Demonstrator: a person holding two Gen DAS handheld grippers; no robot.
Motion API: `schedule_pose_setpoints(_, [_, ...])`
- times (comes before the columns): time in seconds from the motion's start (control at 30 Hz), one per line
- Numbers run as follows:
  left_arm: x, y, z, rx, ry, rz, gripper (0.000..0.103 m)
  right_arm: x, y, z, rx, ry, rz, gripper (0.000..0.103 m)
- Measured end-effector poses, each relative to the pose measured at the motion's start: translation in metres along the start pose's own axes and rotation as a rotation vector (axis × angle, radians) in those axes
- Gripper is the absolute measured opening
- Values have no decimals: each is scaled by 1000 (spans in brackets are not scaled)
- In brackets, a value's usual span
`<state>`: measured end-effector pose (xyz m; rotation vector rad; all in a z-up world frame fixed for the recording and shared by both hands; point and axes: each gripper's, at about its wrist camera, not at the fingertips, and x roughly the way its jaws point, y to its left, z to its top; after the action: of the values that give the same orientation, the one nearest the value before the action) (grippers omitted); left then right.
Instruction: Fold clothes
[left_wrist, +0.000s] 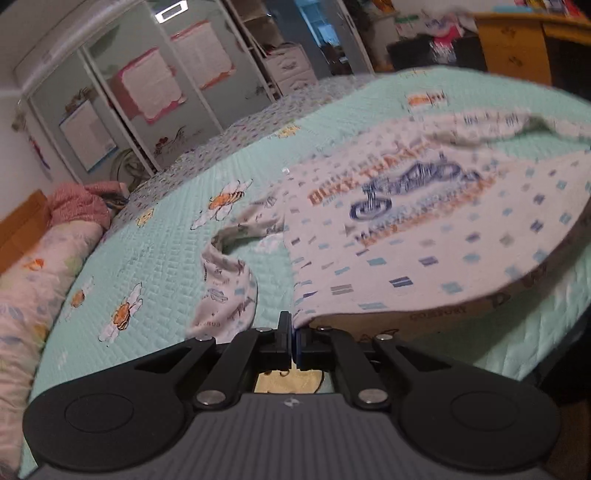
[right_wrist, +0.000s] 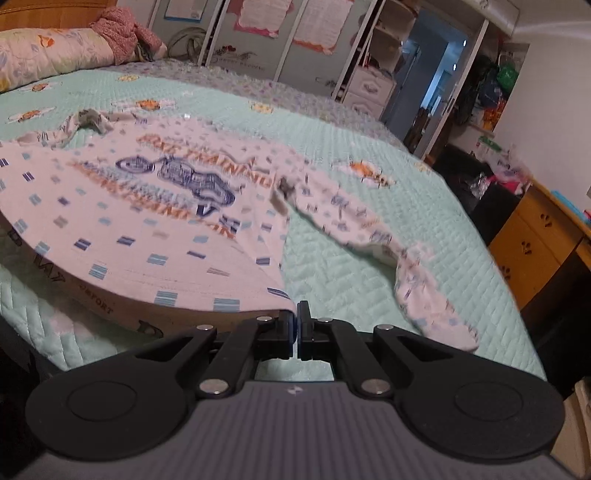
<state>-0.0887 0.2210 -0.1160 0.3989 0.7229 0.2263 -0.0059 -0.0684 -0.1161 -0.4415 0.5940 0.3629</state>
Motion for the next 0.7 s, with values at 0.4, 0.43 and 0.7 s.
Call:
schedule_pose_setpoints(0.4, [29, -11, -26, 20, 122, -32, 3, 12, 5, -25, 12, 71, 61, 2])
schedule_pose_setpoints(0.43, [29, -10, -27, 14, 123, -37, 3, 12, 6, -26, 12, 73, 63, 2])
schedule_pose_setpoints(0.7, [20, -4, -25, -8, 120, -61, 3, 1, 2, -30, 48, 78, 100, 2])
